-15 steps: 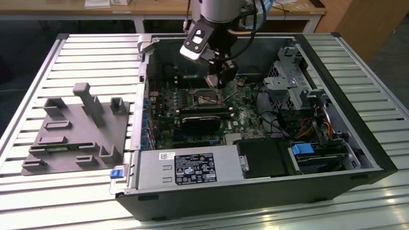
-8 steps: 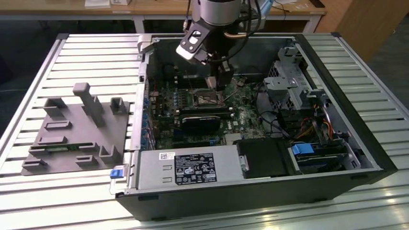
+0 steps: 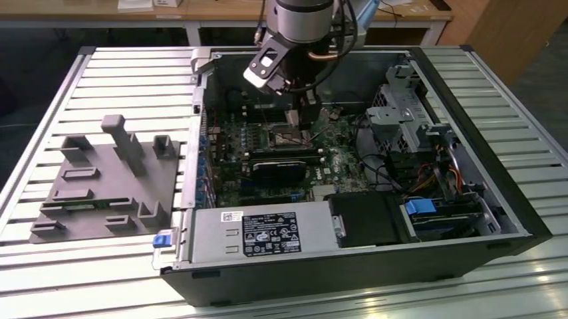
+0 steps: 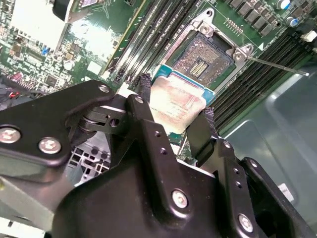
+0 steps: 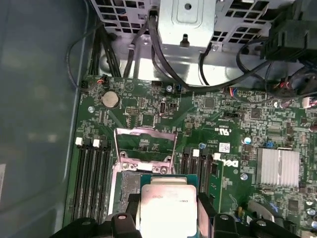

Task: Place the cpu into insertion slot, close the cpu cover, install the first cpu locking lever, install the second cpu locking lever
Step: 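Place the cpu into insertion slot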

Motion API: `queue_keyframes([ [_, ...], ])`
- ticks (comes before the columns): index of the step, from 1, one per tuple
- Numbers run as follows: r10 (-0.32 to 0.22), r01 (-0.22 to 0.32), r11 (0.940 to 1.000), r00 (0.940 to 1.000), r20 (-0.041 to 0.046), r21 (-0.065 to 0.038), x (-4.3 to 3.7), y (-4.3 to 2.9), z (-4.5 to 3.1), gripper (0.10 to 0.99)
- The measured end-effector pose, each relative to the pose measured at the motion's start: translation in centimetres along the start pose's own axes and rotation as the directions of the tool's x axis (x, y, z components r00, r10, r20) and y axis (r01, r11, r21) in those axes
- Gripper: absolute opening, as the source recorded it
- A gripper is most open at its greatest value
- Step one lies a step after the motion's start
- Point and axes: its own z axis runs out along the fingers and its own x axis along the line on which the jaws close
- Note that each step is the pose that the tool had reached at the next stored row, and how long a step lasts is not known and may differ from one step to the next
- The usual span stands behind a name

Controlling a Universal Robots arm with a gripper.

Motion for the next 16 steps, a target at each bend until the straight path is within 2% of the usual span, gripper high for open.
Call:
queue_keyframes([
  [16, 0.013, -0.013, 0.9999, 0.9999, 0.0012, 0.0, 0.17, -0.56, 2.75, 0.537],
])
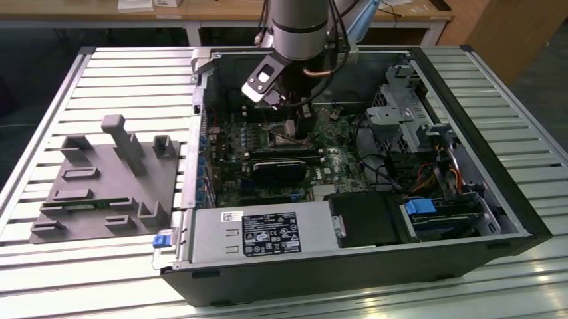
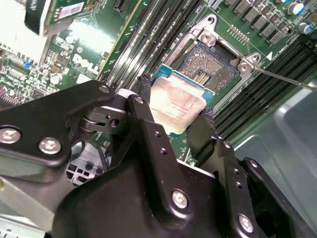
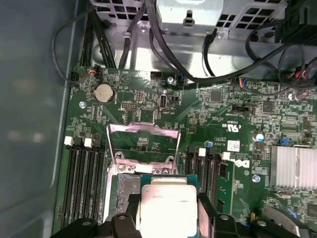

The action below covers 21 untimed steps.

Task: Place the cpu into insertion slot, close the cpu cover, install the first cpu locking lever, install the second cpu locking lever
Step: 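Place the cpu into insertion slot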

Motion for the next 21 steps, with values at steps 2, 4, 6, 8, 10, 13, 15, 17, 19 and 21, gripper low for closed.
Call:
queue_keyframes([
  [2, 0.001, -0.001, 1.0, 1.0, 0.0002, 0.0, 0.16, -0.12, 0.28, 0.537],
  [4, 0.003, -0.003, 1.0, 1.0, 0.0003, 0.0, 0.46, -0.25, 0.56, 0.537],
  [6, 0.004, -0.004, 1.0, 1.0, 0.0003, 0.0, 0.79, -0.37, 0.74, 0.537],
  [8, 0.005, -0.005, 1.0, 1.0, 0.0003, 0.0, 1.01, -0.43, 0.83, 0.537],
  [10, 0.005, -0.005, 1.0, 1.0, 0.0003, 0.0, 1.19, -0.47, 0.97, 0.537],
  [13, 0.006, -0.006, 1.0, 1.0, 0.0006, 0.0, 1.37, -0.56, 1.33, 0.537],
  [15, 0.008, -0.008, 1.0, 1.0, 0.0005, 0.0, 1.45, -0.63, 1.63, 0.537],
  [17, 0.009, -0.009, 1.0, 1.0, 0.0007, 0.0, 1.53, -0.74, 1.9, 0.537],
  [19, 0.01, -0.01, 0.9999, 0.9999, 0.0008, 0.0, 1.66, -0.93, 2.12, 0.537],
  [21, 0.012, -0.012, 0.9999, 0.9999, 0.001, 0.0, 1.78, -1.11, 2.32, 0.537],
])
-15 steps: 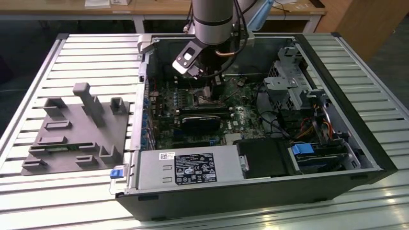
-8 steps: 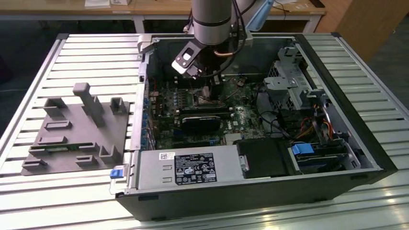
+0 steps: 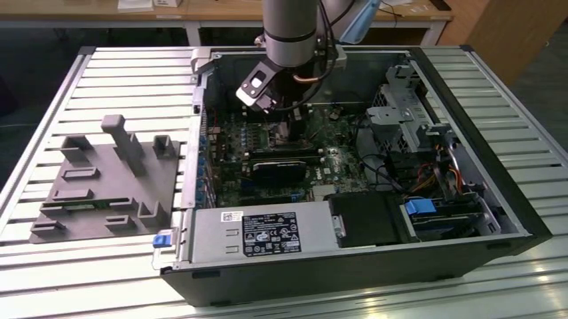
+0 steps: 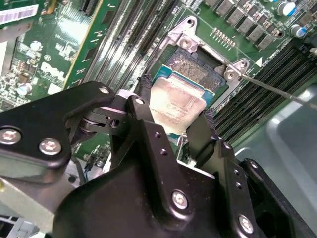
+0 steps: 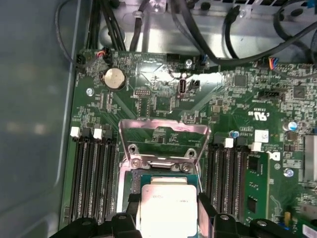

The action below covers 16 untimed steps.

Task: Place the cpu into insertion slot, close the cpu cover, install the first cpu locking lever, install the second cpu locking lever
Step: 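Place the cpu into insertion slot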

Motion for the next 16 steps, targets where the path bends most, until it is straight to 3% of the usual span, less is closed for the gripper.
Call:
queue_keyframes([
  [16, 0.025, -0.025, 0.9997, 0.9997, 0.002, -0.001, 0.74, -0.38, 1.32, 0.537],
])
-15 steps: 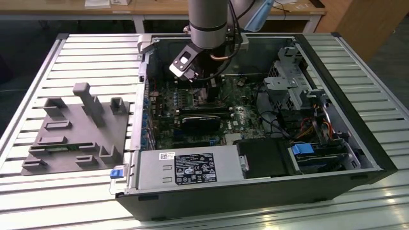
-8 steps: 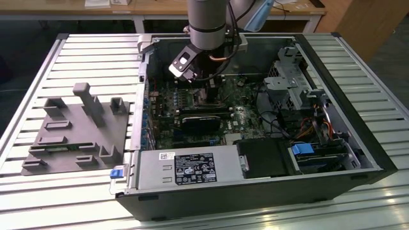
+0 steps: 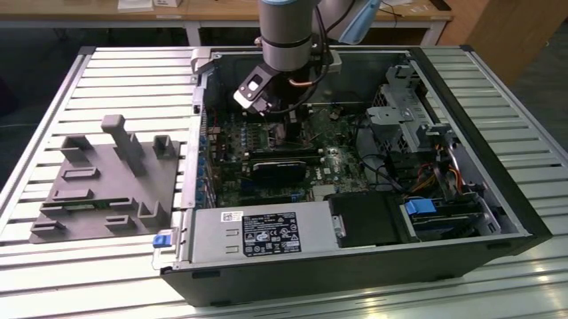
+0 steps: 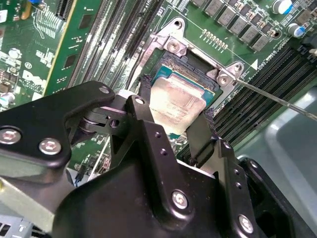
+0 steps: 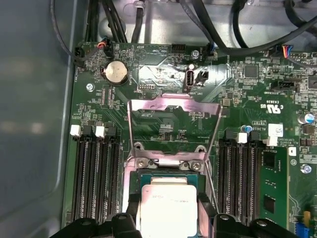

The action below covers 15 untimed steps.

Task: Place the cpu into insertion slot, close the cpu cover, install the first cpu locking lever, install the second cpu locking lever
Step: 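Place the cpu into insertion slot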

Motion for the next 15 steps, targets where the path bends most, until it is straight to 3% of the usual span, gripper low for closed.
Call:
queue_keyframes([
  [10, 0.039, -0.039, 0.9992, 0.9992, 0.003, -0.001, 0.02, -0.26, 0.59, 0.537],
  [12, 0.039, -0.039, 0.9992, 0.9992, 0.0006, -0.001, 0.04, -0.33, 0.69, 0.537],
  [15, 0.04, -0.04, 0.9992, 0.9991, -0.0106, -0.001, 0.05, -0.38, 0.79, 0.537],
])
